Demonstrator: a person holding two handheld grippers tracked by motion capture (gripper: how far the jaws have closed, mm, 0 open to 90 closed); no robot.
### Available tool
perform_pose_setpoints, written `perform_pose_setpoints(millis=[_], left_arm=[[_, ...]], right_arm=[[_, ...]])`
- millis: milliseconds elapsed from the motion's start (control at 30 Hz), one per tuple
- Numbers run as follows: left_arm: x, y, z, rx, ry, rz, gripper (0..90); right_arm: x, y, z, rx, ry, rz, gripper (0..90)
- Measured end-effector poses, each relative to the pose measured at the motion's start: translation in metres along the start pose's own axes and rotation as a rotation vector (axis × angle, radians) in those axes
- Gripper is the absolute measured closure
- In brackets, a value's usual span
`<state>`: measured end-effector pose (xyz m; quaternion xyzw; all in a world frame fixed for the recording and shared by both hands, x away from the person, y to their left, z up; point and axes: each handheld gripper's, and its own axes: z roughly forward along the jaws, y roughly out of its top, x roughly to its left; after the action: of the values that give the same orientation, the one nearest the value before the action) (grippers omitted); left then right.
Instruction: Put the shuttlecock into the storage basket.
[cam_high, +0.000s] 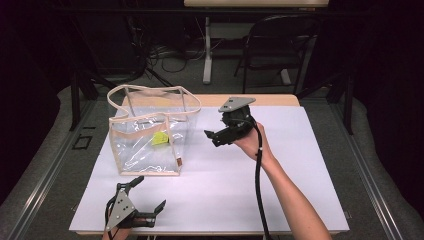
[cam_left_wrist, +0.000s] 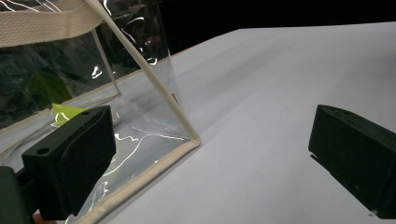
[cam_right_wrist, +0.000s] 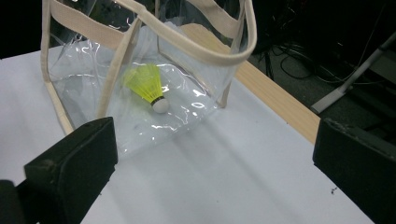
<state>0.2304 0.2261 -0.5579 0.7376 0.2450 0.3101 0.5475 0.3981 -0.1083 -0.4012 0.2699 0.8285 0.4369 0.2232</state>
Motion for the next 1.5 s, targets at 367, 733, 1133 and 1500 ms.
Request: perform_pose_setpoints(millis=[367,733,1133,1500], left_arm=[[-0.001,0.000,-0.002,-0.002,-0.008,0.002,0.6],[-0.002,0.000,-0.001,0.002,-0.005,0.002,0.6],[-0.001,0.000,-0.002,0.002,-0.005,0.005,0.6],[-0.001,0.000,-0.002,0.002,-0.003,0.006,0.6]], right_arm=[[0.009,-0.035,-0.021,-0.016,-0.016,-0.008,0.0],[0.025,-0.065,-0.040,-0.052,-0.009,-0.011,0.0],[0.043,-0.098,-0.060,-0.090,-0.014,0.000,0.0],[0.050,-0.123,-0.069,-0.121,-0.013,0.012,0.0]])
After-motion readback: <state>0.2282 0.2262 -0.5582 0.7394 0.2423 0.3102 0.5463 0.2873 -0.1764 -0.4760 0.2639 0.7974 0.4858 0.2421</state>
